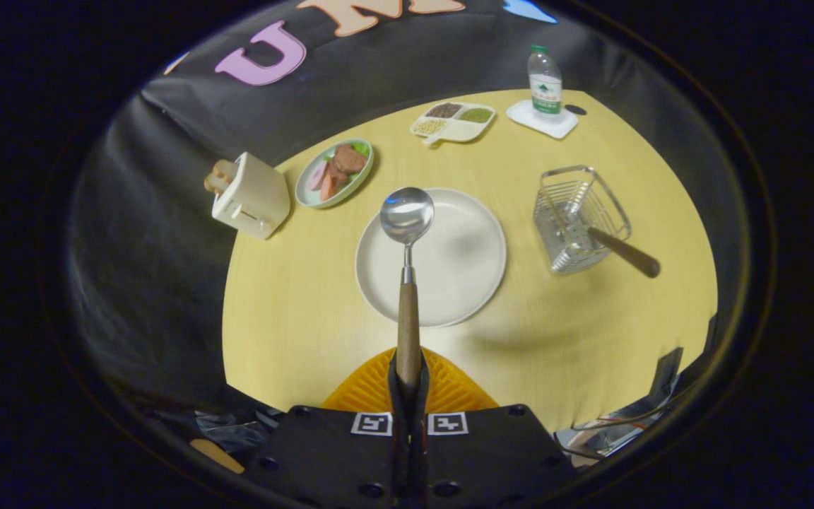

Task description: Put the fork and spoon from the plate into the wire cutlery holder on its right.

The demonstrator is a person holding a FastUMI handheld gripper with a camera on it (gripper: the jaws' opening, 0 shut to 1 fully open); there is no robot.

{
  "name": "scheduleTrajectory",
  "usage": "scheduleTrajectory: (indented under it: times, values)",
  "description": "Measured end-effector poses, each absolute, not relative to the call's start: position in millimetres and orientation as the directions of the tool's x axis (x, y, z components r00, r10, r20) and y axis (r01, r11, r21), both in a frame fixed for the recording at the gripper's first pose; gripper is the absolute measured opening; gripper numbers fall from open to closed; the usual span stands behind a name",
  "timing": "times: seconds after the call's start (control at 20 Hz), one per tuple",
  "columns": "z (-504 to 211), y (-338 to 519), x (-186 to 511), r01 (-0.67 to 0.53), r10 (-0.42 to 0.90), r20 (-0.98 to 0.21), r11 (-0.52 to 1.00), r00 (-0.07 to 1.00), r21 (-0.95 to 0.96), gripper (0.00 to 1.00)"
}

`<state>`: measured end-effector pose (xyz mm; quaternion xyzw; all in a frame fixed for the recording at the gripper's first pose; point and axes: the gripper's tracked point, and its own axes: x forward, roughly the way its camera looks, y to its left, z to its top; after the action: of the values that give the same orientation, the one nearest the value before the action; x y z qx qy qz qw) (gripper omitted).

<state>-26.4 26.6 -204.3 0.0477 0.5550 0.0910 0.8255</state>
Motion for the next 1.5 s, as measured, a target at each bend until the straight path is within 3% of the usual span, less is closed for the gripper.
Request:
scheduleTrajectory:
  times: [0.45,0.9,1.25,1.5]
  values:
    - [-166,-56,-7,0.054,0.146,-0.929,0.983,0.34,0.175,0.04]
    - [-204,-82,9,0.192,0.129,-0.976,0.968,0.175,0.162,0.05]
    - [-220,-77,18,0.219,0.102,-0.994,0.969,0.048,0.111,0.05]
    - [-218,-79,20,0.235,0.114,-0.992,0.964,0.053,0.123,0.12]
